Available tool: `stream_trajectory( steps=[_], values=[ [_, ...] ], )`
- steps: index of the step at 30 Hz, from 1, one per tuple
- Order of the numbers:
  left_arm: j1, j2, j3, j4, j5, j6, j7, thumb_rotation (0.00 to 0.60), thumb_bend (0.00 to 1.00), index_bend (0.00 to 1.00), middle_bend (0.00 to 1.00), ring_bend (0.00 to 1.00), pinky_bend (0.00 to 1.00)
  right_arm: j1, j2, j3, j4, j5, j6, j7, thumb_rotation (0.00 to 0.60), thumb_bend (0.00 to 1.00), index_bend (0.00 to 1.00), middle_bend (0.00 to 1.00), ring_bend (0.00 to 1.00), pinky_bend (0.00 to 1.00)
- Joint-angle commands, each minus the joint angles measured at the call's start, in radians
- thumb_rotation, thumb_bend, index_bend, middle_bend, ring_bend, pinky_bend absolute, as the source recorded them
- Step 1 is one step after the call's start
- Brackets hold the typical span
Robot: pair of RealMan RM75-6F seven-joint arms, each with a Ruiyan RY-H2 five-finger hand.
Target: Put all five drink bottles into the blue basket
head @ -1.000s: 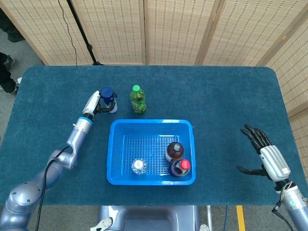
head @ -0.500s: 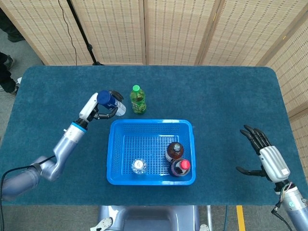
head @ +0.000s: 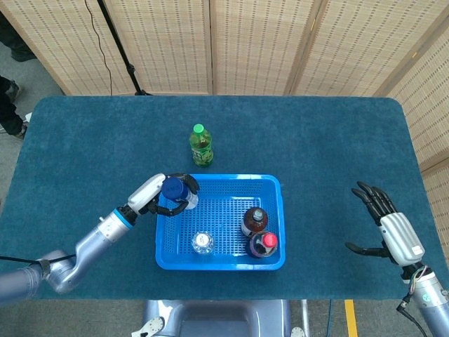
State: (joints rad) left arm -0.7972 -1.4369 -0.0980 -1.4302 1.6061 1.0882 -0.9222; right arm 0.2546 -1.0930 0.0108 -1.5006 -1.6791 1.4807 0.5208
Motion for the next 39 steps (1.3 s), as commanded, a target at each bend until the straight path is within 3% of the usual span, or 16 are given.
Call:
stream_trajectory(
  steps=[1, 11, 16, 18, 20, 23, 26, 33, 39],
  values=[
    [-0.023, -0.083, 0.015, 0.045, -0.017, -0.054, 0.028, 0.600, 0.54, 0.48, 0.39, 0.34, 0.40, 0.001, 0.000, 0.000, 0.000, 0.000, -0.003, 0.000, 0.600, 0.00, 0.00, 0.00, 0.00, 0.00],
    [-0.051, -0.262, 0.009, 0.203, -0.053, -0.094, 0.037, 0.600, 0.53, 0.48, 0.39, 0.34, 0.40, 0.003, 0.000, -0.002, 0.001, 0.000, -0.010, 0.004, 0.600, 0.00, 0.00, 0.00, 0.00, 0.00],
    [-0.062, -0.291, 0.022, 0.251, -0.040, -0.105, 0.018, 0.600, 0.49, 0.43, 0.37, 0.29, 0.40, 0.003, 0.001, 0.000, 0.004, 0.003, -0.010, 0.009, 0.600, 0.00, 0.00, 0.00, 0.00, 0.00],
    [-0.073, -0.285, 0.036, 0.252, -0.024, -0.119, -0.009, 0.600, 0.45, 0.35, 0.28, 0.22, 0.37, 0.004, 0.001, 0.000, 0.005, 0.002, -0.012, 0.010, 0.600, 0.00, 0.00, 0.00, 0.00, 0.00],
    [-0.083, -0.277, 0.048, 0.253, -0.008, -0.127, -0.035, 0.600, 0.38, 0.18, 0.11, 0.08, 0.25, 0.004, 0.001, 0.000, 0.005, 0.002, -0.012, 0.010, 0.600, 0.00, 0.00, 0.00, 0.00, 0.00],
    [-0.096, -0.262, 0.066, 0.258, 0.021, -0.123, -0.077, 0.600, 0.29, 0.01, 0.00, 0.00, 0.07, 0.002, 0.002, 0.001, 0.005, 0.002, -0.008, 0.010, 0.600, 0.00, 0.00, 0.00, 0.00, 0.00],
    [-0.090, -0.249, 0.070, 0.263, 0.036, -0.085, -0.105, 0.600, 0.24, 0.00, 0.00, 0.00, 0.00, 0.001, 0.003, 0.001, 0.004, 0.004, -0.007, 0.011, 0.600, 0.00, 0.00, 0.00, 0.00, 0.00],
    [-0.054, -0.187, 0.074, 0.227, 0.055, 0.022, -0.130, 0.600, 0.23, 0.00, 0.00, 0.00, 0.00, 0.001, 0.004, 0.001, 0.001, 0.003, -0.007, 0.010, 0.600, 0.00, 0.00, 0.00, 0.00, 0.00],
    [0.030, -0.091, 0.040, 0.167, 0.039, 0.199, -0.126, 0.600, 0.23, 0.00, 0.00, 0.00, 0.00, 0.000, 0.006, -0.001, -0.003, -0.003, -0.005, 0.008, 0.600, 0.00, 0.00, 0.00, 0.00, 0.00]
  ],
)
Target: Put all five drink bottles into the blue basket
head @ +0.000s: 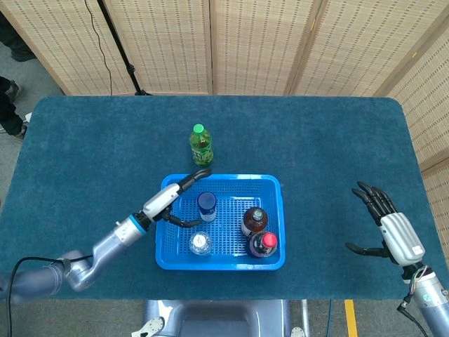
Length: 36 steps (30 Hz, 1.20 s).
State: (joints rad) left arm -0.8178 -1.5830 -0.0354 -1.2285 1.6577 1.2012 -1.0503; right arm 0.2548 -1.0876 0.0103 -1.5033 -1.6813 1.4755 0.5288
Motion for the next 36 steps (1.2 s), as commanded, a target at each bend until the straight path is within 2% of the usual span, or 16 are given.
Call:
stream_trajectory(
  steps=[1, 5, 8, 11, 14, 17, 25, 36],
  values=[
    [0.061, 0.062, -0.033, -0.034, -0.026, 0.102, 0.009, 0.600, 0.23, 0.00, 0.00, 0.00, 0.00, 0.000, 0.000, -0.001, -0.001, -0.002, -0.001, 0.001, 0.600, 0.00, 0.00, 0.00, 0.00, 0.00],
    [0.083, 0.081, -0.078, -0.031, -0.096, 0.106, 0.008, 0.600, 0.23, 0.00, 0.00, 0.00, 0.00, 0.002, 0.000, -0.002, -0.001, -0.004, -0.002, 0.001, 0.600, 0.00, 0.00, 0.00, 0.00, 0.00],
    [0.075, 0.077, -0.124, 0.008, -0.174, 0.052, 0.014, 0.600, 0.22, 0.00, 0.00, 0.00, 0.00, 0.003, -0.001, -0.003, -0.001, -0.006, -0.004, 0.001, 0.600, 0.00, 0.00, 0.00, 0.00, 0.00],
    [0.039, 0.055, -0.164, 0.073, -0.251, -0.059, 0.015, 0.600, 0.21, 0.00, 0.00, 0.00, 0.00, 0.004, -0.001, -0.002, 0.000, -0.003, -0.007, 0.000, 0.600, 0.00, 0.00, 0.00, 0.00, 0.00],
    [0.006, 0.018, -0.183, 0.138, -0.301, -0.158, 0.019, 0.600, 0.18, 0.00, 0.00, 0.00, 0.00, 0.004, -0.002, 0.000, 0.002, 0.004, -0.011, 0.003, 0.600, 0.00, 0.00, 0.00, 0.00, 0.00],
    [-0.022, -0.023, -0.205, 0.205, -0.327, -0.208, 0.023, 0.600, 0.13, 0.00, 0.00, 0.00, 0.00, 0.005, -0.004, 0.002, 0.006, 0.010, -0.014, 0.009, 0.600, 0.00, 0.00, 0.00, 0.00, 0.00],
    [-0.129, -0.162, -0.264, 0.420, -0.399, -0.390, 0.040, 0.600, 0.12, 0.00, 0.00, 0.00, 0.00, 0.008, 0.001, 0.001, 0.006, 0.013, -0.022, 0.023, 0.600, 0.00, 0.00, 0.00, 0.00, 0.00],
    [-0.232, -0.302, -0.313, 0.602, -0.423, -0.515, 0.003, 0.600, 0.12, 0.00, 0.00, 0.00, 0.00, 0.008, 0.009, 0.006, 0.011, 0.027, -0.027, 0.046, 0.600, 0.00, 0.00, 0.00, 0.00, 0.00]
  ],
)
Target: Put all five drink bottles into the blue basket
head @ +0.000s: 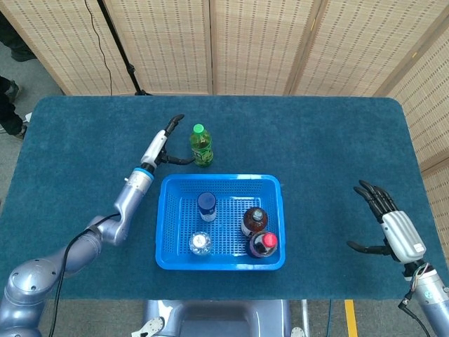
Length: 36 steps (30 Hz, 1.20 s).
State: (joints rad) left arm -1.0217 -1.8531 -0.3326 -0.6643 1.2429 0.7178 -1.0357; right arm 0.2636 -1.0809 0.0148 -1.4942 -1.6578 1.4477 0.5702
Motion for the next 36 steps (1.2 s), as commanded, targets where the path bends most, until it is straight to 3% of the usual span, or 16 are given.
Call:
stream_trajectory(
  steps=[1, 7, 12, 15, 19, 25, 33, 36],
  values=[
    [-0.035, -0.041, -0.019, 0.052, -0.010, -0.040, -0.014, 0.600, 0.12, 0.00, 0.00, 0.00, 0.00, -0.001, 0.003, 0.002, 0.002, 0.004, 0.001, 0.007, 0.600, 0.00, 0.00, 0.00, 0.00, 0.00],
    [-0.077, -0.092, -0.039, 0.129, -0.017, -0.091, -0.043, 0.600, 0.18, 0.00, 0.00, 0.00, 0.00, -0.003, 0.006, 0.006, 0.007, 0.010, 0.003, 0.017, 0.600, 0.00, 0.00, 0.00, 0.00, 0.00],
    [-0.112, -0.133, -0.070, 0.187, -0.037, -0.117, -0.062, 0.600, 0.41, 0.00, 0.00, 0.00, 0.00, -0.007, 0.009, 0.009, 0.007, 0.015, 0.009, 0.022, 0.600, 0.00, 0.00, 0.00, 0.00, 0.00],
    [-0.128, -0.160, -0.092, 0.225, -0.060, -0.117, -0.041, 0.600, 0.54, 0.02, 0.02, 0.02, 0.09, -0.009, 0.011, 0.011, 0.007, 0.016, 0.013, 0.026, 0.600, 0.00, 0.00, 0.00, 0.00, 0.00],
    [-0.146, -0.193, -0.124, 0.264, -0.096, -0.107, 0.015, 0.600, 0.63, 0.33, 0.27, 0.23, 0.29, -0.011, 0.012, 0.012, 0.009, 0.016, 0.013, 0.030, 0.600, 0.00, 0.00, 0.00, 0.00, 0.00],
    [-0.144, -0.190, -0.143, 0.246, -0.114, -0.090, 0.057, 0.600, 0.65, 0.49, 0.41, 0.35, 0.36, -0.011, 0.011, 0.013, 0.010, 0.016, 0.013, 0.030, 0.600, 0.00, 0.00, 0.00, 0.00, 0.00],
    [-0.089, -0.119, -0.135, 0.128, -0.084, -0.005, 0.063, 0.600, 0.65, 0.52, 0.43, 0.37, 0.37, -0.011, 0.009, 0.013, 0.008, 0.015, 0.011, 0.026, 0.600, 0.00, 0.00, 0.00, 0.00, 0.00],
    [-0.038, -0.048, -0.121, 0.012, -0.046, 0.084, 0.066, 0.600, 0.64, 0.52, 0.43, 0.37, 0.37, -0.012, 0.009, 0.011, 0.003, 0.007, 0.016, 0.018, 0.600, 0.00, 0.00, 0.00, 0.00, 0.00]
  ],
)
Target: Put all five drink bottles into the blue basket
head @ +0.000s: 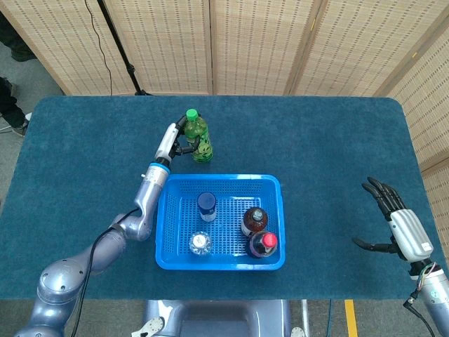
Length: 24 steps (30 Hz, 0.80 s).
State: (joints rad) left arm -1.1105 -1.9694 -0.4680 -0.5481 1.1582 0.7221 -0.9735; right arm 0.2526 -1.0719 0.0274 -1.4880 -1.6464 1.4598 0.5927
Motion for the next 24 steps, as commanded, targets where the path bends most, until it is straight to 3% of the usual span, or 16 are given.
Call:
stream_trajectory(
  steps=[1, 13, 17, 24],
  values=[
    [0.065, 0.090, 0.020, -0.140, 0.047, 0.097, 0.008, 0.600, 0.64, 0.52, 0.43, 0.37, 0.37, -0.002, 0.000, -0.002, -0.005, -0.006, 0.005, -0.006, 0.600, 0.00, 0.00, 0.00, 0.00, 0.00],
    [0.278, 0.497, 0.130, -0.735, 0.232, 0.308, 0.095, 0.600, 0.64, 0.52, 0.43, 0.37, 0.37, -0.006, 0.002, -0.007, -0.018, -0.023, 0.017, -0.024, 0.600, 0.00, 0.00, 0.00, 0.00, 0.00],
    [0.327, 0.587, 0.162, -0.855, 0.278, 0.352, 0.110, 0.600, 0.63, 0.52, 0.43, 0.37, 0.37, -0.006, 0.001, -0.008, -0.024, -0.032, 0.023, -0.030, 0.600, 0.00, 0.00, 0.00, 0.00, 0.00],
    [0.374, 0.662, 0.219, -0.952, 0.346, 0.392, 0.100, 0.600, 0.63, 0.51, 0.43, 0.37, 0.37, -0.007, 0.002, -0.011, -0.032, -0.043, 0.030, -0.038, 0.600, 0.00, 0.00, 0.00, 0.00, 0.00]
  ],
)
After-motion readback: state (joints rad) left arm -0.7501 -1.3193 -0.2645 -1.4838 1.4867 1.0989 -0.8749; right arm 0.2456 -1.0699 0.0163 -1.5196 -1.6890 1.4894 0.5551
